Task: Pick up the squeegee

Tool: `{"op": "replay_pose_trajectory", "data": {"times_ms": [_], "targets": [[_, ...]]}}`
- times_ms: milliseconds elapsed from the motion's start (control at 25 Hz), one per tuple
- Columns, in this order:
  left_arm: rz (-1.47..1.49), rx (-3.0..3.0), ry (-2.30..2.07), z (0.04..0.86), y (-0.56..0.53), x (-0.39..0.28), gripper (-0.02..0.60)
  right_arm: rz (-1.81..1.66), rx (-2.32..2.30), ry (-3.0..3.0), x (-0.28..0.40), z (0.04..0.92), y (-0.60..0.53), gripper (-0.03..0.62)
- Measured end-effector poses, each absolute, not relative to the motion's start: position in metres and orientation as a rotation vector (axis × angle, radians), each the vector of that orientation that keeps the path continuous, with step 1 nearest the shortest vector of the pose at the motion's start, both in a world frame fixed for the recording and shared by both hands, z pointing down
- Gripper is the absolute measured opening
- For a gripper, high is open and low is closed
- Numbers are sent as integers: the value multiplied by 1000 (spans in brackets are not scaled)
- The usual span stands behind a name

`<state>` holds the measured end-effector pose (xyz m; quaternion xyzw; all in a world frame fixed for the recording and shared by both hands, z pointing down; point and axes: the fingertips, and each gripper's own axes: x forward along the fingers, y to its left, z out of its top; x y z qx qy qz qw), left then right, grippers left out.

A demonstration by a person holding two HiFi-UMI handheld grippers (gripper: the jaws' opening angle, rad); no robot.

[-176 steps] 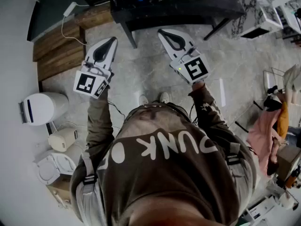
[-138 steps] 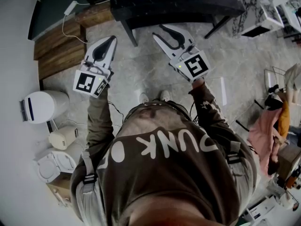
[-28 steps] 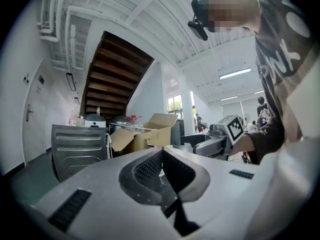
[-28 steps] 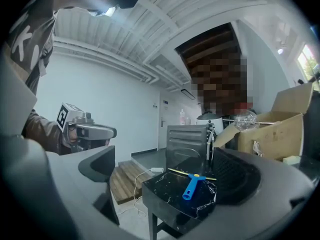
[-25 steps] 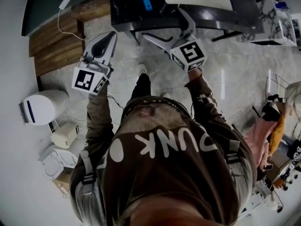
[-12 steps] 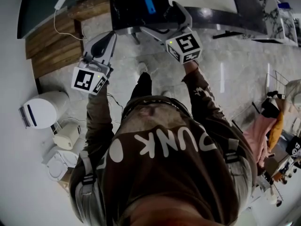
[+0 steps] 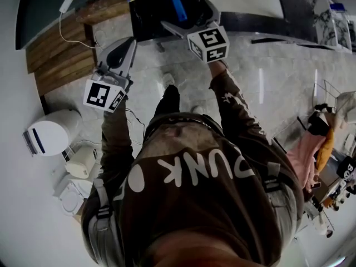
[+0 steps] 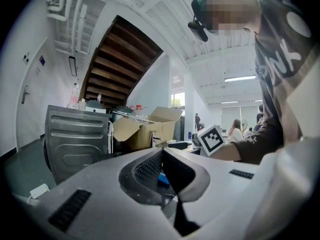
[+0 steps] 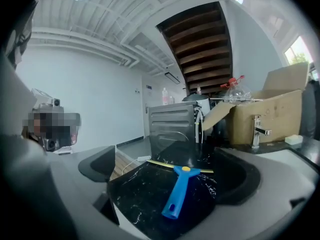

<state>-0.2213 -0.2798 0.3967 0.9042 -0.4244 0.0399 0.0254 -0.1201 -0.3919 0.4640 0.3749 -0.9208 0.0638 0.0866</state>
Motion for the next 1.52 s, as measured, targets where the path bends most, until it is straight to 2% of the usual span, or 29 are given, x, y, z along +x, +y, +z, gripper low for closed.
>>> {"op": "replay_pose_trajectory", "data": {"times_ms": [1000,1520], "targets": [[112,2773,-1265,411,-314,-247,2,420,1270,-2444,-139,556,-481,594],[93,2770,-1246,415,-320,-256,2,581,1295,-2280,-138,594,-487,594]]}}
